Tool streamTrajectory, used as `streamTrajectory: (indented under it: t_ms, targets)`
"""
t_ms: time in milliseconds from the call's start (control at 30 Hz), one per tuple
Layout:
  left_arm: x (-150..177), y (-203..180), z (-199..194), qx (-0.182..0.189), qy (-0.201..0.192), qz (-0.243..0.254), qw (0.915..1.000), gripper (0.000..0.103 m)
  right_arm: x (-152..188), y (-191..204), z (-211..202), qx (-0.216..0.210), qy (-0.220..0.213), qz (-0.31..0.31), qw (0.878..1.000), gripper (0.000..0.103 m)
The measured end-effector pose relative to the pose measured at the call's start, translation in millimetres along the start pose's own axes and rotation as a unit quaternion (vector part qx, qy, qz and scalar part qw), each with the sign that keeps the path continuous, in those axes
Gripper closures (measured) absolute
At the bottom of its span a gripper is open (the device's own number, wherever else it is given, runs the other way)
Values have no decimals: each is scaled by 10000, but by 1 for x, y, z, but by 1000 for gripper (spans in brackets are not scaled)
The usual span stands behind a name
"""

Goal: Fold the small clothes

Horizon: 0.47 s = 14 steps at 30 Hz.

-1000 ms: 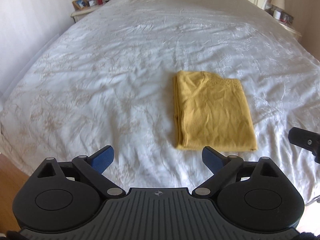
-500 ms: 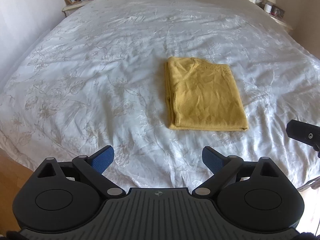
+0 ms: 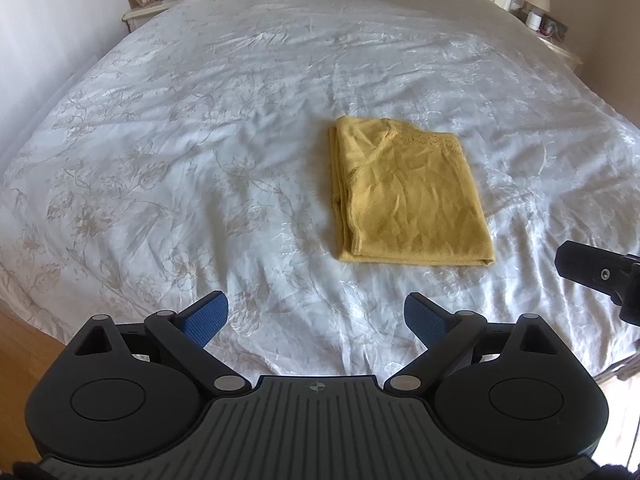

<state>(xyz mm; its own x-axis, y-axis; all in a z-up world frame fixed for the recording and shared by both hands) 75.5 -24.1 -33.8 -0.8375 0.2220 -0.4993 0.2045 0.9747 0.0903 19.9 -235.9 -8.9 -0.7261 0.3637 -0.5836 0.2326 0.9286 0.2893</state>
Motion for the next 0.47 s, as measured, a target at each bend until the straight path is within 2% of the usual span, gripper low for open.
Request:
streamTrajectory:
  t_ms: [467]
  targets:
    - [-12, -20, 25, 30, 276, 47, 9996, 7, -9, -26, 22, 22, 217, 296, 9993, 1]
Point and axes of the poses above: each gripper's, at about its wrist camera, not at the fingertips, and z roughly the way its jaws point, y to its left, x to its underside, the point moved 4 cm from there along z, roughly the way its jaws point, and after that the axes turned 5 degrees about -x, right-handed, at the moved point
